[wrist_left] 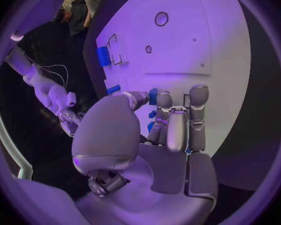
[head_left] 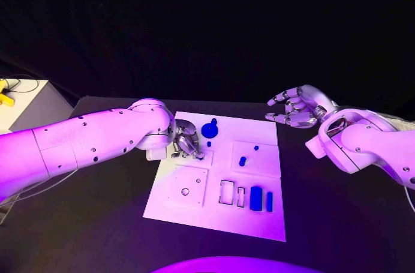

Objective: Assemble the parts on the task board

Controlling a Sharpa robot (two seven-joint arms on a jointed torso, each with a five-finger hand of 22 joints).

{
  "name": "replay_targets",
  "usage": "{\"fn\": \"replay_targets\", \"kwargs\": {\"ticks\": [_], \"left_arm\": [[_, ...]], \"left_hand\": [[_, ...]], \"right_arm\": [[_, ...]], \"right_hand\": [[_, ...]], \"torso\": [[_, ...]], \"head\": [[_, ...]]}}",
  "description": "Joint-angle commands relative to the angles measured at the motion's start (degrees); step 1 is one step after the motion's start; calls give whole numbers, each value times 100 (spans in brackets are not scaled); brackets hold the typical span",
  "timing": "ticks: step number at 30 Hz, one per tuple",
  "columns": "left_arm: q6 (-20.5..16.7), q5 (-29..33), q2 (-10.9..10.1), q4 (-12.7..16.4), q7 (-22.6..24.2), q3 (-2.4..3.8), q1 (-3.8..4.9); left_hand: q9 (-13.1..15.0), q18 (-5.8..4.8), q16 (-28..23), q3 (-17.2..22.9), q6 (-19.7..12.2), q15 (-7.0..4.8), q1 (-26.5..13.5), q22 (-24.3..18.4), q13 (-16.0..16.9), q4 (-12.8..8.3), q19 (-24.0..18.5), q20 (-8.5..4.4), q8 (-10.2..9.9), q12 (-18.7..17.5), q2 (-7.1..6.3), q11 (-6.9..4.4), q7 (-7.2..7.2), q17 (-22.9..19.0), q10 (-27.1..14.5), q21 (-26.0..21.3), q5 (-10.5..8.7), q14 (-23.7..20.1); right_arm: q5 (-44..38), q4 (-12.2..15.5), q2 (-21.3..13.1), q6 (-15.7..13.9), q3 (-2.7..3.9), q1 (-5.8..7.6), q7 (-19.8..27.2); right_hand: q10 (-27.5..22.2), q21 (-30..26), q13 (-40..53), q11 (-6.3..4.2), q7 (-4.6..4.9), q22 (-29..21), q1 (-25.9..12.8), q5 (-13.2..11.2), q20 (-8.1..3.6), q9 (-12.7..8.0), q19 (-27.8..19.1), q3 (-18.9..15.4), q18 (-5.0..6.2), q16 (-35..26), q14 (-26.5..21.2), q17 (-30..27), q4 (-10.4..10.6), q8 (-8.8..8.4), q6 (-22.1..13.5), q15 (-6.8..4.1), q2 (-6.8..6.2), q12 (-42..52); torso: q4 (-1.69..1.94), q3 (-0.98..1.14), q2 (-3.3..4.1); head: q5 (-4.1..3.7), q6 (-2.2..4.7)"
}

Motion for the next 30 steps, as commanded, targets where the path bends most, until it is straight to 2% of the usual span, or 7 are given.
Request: {"fn": "replay_targets", "kwargs": {"ticks": [1,3,6,9,19,22,30], "left_arm": [[-93,237,-14,27,31,3,3],[-147,274,-32,38,36,4,3],[-240,332,-70,69,44,10,3],[-356,387,-132,120,50,27,3],[-526,434,-257,191,59,51,4],[-484,268,-273,196,51,54,4],[-307,-134,-268,178,20,54,5]], "left_hand": [[389,-33,40,339,14,-22,13,4,12,-247,31,2,92,29,-40,-9,-49,23,44,37,19,39],[446,-32,45,456,12,-30,9,11,25,-288,33,-4,129,38,-59,-19,-55,37,60,48,22,45],[672,-41,57,1065,-35,-47,-63,63,32,-547,53,-24,245,47,-161,-16,-65,79,84,108,27,62],[816,-47,75,1471,-37,-47,-256,112,33,-774,67,-26,293,71,-244,-28,-56,133,108,166,21,84],[969,-58,136,1921,46,-71,-542,216,124,-1139,110,-42,318,154,-355,-53,-73,300,230,273,30,157],[1019,-67,185,2075,110,-90,-653,279,209,-1293,144,-56,327,215,-411,-72,-90,433,323,332,67,214],[1081,-104,261,2227,224,-125,-837,499,356,-1489,278,-86,321,312,-477,-108,-125,644,502,473,230,305]], "right_arm": [[-14,-7,9,123,1,-4,-5],[-14,-11,11,135,1,-5,-10],[-14,-15,12,151,1,-7,-16],[-14,-19,11,172,0,-9,-23],[-14,-30,5,216,-4,-13,-46],[-14,-34,7,229,-5,-16,-51],[-14,-42,7,254,-9,-20,-63]], "right_hand": [[-27,-31,-10,-2,-2,861,-39,18,16,-7,58,15,89,-28,341,665,18,6,-50,20,-25,-28],[-34,-42,-17,-1,-2,854,-43,19,16,-7,52,13,91,-32,339,659,19,6,-50,20,-24,-36],[-34,-42,-17,-1,-2,854,-43,19,16,-7,52,13,91,-32,339,659,19,6,-50,20,-24,-36],[-40,-52,-23,0,-1,849,-54,21,17,-8,47,10,94,-34,338,657,21,7,-51,21,-23,-42],[-42,-66,-25,1,0,841,-66,21,18,-8,41,5,96,-39,335,651,22,8,-54,23,-25,-43],[-48,-77,-31,2,1,835,-74,21,19,-9,36,1,99,-42,333,647,22,8,-55,23,-26,-49],[-48,-77,-31,2,1,835,-74,21,19,-9,36,1,99,-42,333,647,22,8,-55,23,-26,-49]], "torso": [[2,-6,-2],[6,-5,-4],[8,-5,-2],[8,-4,4],[13,-1,6],[9,2,9],[7,3,19]], "head": [[-4,10],[-7,16],[-13,18],[-16,23],[-14,29],[-9,31],[-8,-10]]}}
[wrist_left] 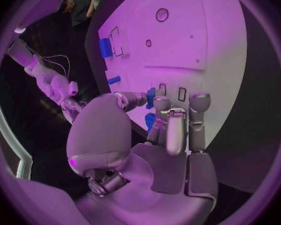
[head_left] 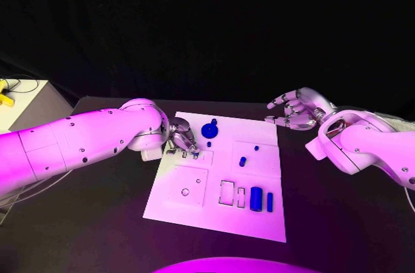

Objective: Assemble the parts on the task board

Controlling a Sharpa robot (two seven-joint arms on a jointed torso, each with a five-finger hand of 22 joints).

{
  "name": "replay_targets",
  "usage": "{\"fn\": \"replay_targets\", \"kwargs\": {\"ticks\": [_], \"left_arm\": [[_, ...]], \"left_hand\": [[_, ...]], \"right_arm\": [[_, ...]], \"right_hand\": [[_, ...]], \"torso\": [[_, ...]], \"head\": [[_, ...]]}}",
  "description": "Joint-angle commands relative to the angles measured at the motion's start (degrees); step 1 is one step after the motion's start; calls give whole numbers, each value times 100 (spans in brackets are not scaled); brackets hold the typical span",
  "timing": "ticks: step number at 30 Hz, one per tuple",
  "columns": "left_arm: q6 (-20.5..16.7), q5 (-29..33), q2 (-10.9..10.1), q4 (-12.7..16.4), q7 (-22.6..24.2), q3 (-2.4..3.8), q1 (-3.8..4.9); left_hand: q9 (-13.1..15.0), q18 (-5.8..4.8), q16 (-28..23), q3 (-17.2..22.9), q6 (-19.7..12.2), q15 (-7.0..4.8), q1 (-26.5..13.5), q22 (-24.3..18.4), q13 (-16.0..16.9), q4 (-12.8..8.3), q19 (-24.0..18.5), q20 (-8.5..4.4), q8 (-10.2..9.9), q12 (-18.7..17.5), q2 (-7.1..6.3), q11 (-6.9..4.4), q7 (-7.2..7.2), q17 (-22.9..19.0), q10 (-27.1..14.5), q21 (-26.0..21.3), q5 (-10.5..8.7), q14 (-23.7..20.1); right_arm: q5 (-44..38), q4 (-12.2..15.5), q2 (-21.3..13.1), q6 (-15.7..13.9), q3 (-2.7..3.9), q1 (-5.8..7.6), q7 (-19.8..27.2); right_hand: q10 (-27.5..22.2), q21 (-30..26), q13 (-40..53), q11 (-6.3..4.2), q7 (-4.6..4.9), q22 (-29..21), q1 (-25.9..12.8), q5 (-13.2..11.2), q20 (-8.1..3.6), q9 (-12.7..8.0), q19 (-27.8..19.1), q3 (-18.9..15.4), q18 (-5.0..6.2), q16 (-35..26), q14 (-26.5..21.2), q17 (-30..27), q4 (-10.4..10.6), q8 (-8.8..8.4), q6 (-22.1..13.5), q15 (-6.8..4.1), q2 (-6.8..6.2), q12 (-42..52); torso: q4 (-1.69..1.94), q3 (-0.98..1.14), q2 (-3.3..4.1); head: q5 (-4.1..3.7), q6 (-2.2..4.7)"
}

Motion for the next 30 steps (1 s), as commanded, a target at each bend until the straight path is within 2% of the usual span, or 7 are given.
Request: {"fn": "replay_targets", "kwargs": {"ticks": [1,6,9,14,30], "left_arm": [[107,-344,18,-4,10,2,3],[158,-590,46,-3,-5,-27,3],[167,-707,56,16,-17,-37,3],[102,-808,62,57,-26,-42,3],[30,-882,121,107,-31,-51,-3]], "left_hand": [[413,-103,28,1131,107,-42,-61,42,18,-1146,60,7,5,28,24,-3,-71,361,46,35,61,223],[439,-125,59,1167,162,-62,-151,166,71,-1230,142,-12,-2,59,2,-24,-92,454,126,109,184,263],[462,-139,76,1189,208,-79,-230,246,107,-1299,196,-29,-12,77,-10,-41,-108,509,186,159,338,287],[477,-150,90,1192,240,-91,-281,307,144,-1343,237,-40,-17,96,-19,-54,-121,555,234,194,429,307],[485,-158,96,1193,259,-98,-307,347,165,-1364,264,-46,-18,107,-23,-61,-128,576,261,216,479,316]], "right_arm": [[-16,-2,2,111,-2,-5,4],[-16,-3,3,112,-3,-7,2],[-18,-2,1,111,-3,-7,1],[-21,-3,-4,112,-3,-8,1],[-30,-4,-9,131,-3,-9,2]], "right_hand": [[-49,-30,-5,2,1,832,-44,21,19,-9,36,2,99,-20,333,647,23,8,-56,23,4,-27],[-49,-30,-5,2,1,832,-44,21,19,-9,36,2,99,-20,333,647,23,8,-56,23,4,-27],[-49,-30,-5,2,1,832,-44,21,19,-9,36,2,99,-20,333,647,23,8,-56,23,4,-27],[-49,-30,-5,2,1,832,-44,21,19,-9,36,2,99,-20,333,647,23,8,-56,23,4,-27],[-56,-34,-11,3,2,830,-62,24,21,-10,35,-8,99,-23,331,645,20,10,-60,25,2,-31]], "torso": [[-1,2,5],[2,1,7],[-2,-1,10],[1,-7,5],[-1,-8,10]], "head": [[2,-29],[0,-60],[9,-82],[3,-98],[9,-141]]}}
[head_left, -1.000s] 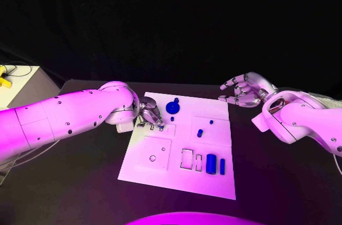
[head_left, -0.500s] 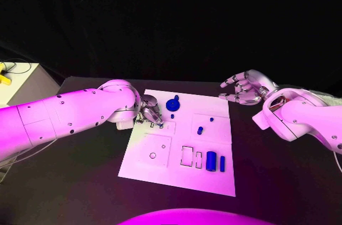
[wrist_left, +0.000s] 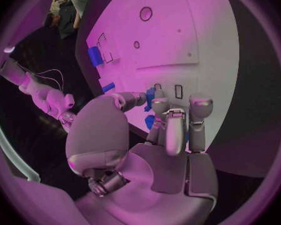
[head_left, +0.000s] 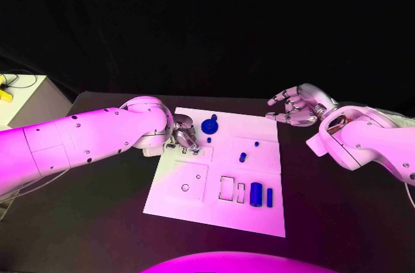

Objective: Assemble the parts on the task board

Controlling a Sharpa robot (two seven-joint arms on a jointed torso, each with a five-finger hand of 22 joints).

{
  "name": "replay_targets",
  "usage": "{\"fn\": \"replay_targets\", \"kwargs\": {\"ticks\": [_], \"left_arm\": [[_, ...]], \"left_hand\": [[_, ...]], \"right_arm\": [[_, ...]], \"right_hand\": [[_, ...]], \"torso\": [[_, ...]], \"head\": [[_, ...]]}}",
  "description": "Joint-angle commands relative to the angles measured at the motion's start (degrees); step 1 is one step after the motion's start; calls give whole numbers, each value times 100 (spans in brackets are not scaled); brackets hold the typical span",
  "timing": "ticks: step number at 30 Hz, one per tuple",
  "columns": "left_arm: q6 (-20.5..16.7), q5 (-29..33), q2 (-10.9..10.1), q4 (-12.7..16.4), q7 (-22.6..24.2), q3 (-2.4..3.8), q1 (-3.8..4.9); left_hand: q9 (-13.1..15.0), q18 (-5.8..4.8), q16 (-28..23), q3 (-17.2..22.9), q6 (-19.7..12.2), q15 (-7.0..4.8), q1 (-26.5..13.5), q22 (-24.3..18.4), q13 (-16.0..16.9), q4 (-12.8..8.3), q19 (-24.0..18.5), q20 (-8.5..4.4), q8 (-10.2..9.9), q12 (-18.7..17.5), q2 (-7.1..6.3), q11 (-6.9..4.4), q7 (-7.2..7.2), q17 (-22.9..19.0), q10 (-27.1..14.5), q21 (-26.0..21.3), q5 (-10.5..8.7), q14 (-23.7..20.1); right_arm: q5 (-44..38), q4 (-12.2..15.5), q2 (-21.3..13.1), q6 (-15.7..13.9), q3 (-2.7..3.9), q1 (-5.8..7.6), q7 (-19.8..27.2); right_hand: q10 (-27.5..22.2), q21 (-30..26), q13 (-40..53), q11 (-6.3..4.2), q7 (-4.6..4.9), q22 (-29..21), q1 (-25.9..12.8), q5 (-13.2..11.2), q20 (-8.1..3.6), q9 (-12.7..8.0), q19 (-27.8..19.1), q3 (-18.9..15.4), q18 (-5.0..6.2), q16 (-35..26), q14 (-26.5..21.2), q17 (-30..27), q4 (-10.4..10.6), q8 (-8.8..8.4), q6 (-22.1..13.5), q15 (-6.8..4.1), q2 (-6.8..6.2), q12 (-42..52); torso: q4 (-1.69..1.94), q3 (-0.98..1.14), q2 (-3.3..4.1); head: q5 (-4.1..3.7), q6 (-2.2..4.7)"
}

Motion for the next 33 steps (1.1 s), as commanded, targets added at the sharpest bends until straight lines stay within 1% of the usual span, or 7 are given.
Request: {"fn": "replay_targets", "kwargs": {"ticks": [1,8,14,24,33], "left_arm": [[-5,-80,20,16,-3,0,1],[27,-149,36,4,-8,-7,-1],[64,-167,34,-2,-13,-12,-1],[102,-180,43,-25,-23,-19,-7],[127,-187,55,-50,-27,-31,-18]], "left_hand": [[479,-68,24,1156,155,-37,-17,13,13,-1197,52,2,4,39,57,10,-106,578,45,33,48,338],[479,-68,24,1156,155,-37,-17,13,13,-1197,52,2,4,39,57,10,-106,578,45,33,48,338],[482,-71,30,1160,162,-40,-24,27,26,-1206,61,0,4,46,61,7,-110,596,59,41,65,345],[484,-74,32,1162,167,-42,-28,42,38,-1212,71,-2,3,52,61,5,-112,604,69,49,76,348],[486,-74,30,1164,170,-44,-32,42,35,-1217,72,-3,3,51,62,3,-114,598,70,50,85,347]], "right_arm": [[-30,-1,2,89,0,-5,23],[-31,-5,2,99,0,-8,22],[-31,-10,2,105,0,-10,21],[-32,-15,4,110,0,-17,23],[-32,-18,4,117,0,-20,22]], "right_hand": [[-56,-34,-5,3,-18,833,-62,24,21,-5,35,-8,99,-23,331,645,20,10,-40,25,1,-31],[-56,-34,-5,3,-18,833,-62,24,21,-5,35,-8,99,-23,331,645,20,10,-40,25,1,-31],[-55,-35,-4,4,-18,833,-75,27,22,-5,35,-13,99,-25,329,643,19,12,-41,26,3,-27],[-55,-35,-4,4,-18,833,-75,27,22,-5,35,-13,99,-25,329,643,19,12,-41,26,3,-27],[-55,-35,-4,4,-18,833,-75,27,22,-5,35,-13,99,-25,329,643,19,12,-41,26,3,-27]], "torso": [[0,1,2],[6,1,2],[1,6,-1],[-4,3,4],[5,2,1]], "head": [[8,-17],[19,-43],[26,-58],[27,-88],[19,-117]]}}
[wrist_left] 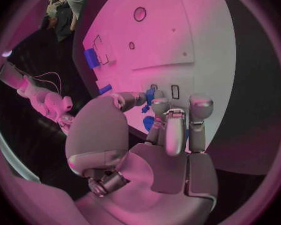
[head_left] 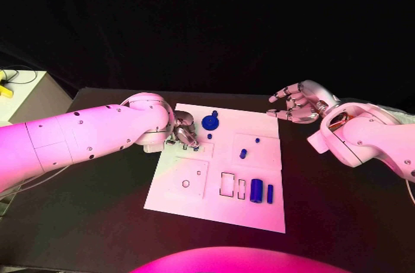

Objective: Assemble the parts on the task board

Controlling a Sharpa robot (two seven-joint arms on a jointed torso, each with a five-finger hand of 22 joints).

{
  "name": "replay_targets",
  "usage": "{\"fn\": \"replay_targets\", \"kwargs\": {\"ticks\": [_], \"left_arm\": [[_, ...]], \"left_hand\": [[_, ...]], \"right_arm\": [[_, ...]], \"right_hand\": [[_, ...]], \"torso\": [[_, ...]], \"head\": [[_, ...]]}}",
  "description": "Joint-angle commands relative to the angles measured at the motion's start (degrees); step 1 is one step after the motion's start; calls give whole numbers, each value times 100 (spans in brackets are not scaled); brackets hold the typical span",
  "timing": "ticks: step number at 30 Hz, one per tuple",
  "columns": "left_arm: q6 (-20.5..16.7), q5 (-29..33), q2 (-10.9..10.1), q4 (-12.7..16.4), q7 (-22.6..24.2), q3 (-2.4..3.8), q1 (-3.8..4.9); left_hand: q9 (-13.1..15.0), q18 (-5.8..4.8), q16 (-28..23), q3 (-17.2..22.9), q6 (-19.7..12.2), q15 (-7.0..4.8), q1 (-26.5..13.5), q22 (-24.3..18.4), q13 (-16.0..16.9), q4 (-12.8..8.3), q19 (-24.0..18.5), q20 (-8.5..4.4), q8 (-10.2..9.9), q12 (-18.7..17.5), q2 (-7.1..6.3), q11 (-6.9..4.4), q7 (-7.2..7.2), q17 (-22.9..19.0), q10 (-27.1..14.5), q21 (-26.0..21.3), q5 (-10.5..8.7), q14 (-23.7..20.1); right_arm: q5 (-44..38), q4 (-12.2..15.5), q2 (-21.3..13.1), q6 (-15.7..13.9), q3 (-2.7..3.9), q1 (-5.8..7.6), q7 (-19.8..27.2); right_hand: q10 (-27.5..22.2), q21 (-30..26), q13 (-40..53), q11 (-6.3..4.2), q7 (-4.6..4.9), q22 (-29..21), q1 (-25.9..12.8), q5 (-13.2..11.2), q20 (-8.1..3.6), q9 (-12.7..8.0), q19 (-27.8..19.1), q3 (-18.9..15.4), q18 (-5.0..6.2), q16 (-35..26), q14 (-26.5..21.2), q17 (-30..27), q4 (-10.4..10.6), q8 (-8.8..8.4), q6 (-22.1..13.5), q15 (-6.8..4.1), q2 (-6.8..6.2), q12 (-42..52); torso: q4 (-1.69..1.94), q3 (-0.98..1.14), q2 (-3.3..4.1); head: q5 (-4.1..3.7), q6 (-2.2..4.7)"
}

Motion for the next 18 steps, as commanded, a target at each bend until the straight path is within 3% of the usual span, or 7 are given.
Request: {"fn": "replay_targets", "kwargs": {"ticks": [1,18], "left_arm": [[106,-33,18,4,-7,-3,-6],[104,-28,13,19,-8,-13,-10]], "left_hand": [[240,-74,31,1179,134,-24,2,5,2,-1201,31,-2,19,32,51,3,-79,600,31,29,18,327],[243,-75,32,1182,140,-27,-8,9,0,-1210,35,-5,18,31,53,1,-81,603,36,33,32,329]], "right_arm": [[-31,0,2,86,0,-5,26],[-40,-14,10,111,0,-10,-11]], "right_hand": [[-55,-35,-4,4,-18,830,-75,27,22,-6,35,-13,99,-25,330,643,19,12,-41,26,3,-27],[-74,-62,-25,5,-17,816,-93,32,24,-6,24,-21,105,-36,324,630,18,17,-44,27,6,-45]], "torso": [[4,0,-1],[3,3,-2]], "head": [[-4,-22],[-2,-50]]}}
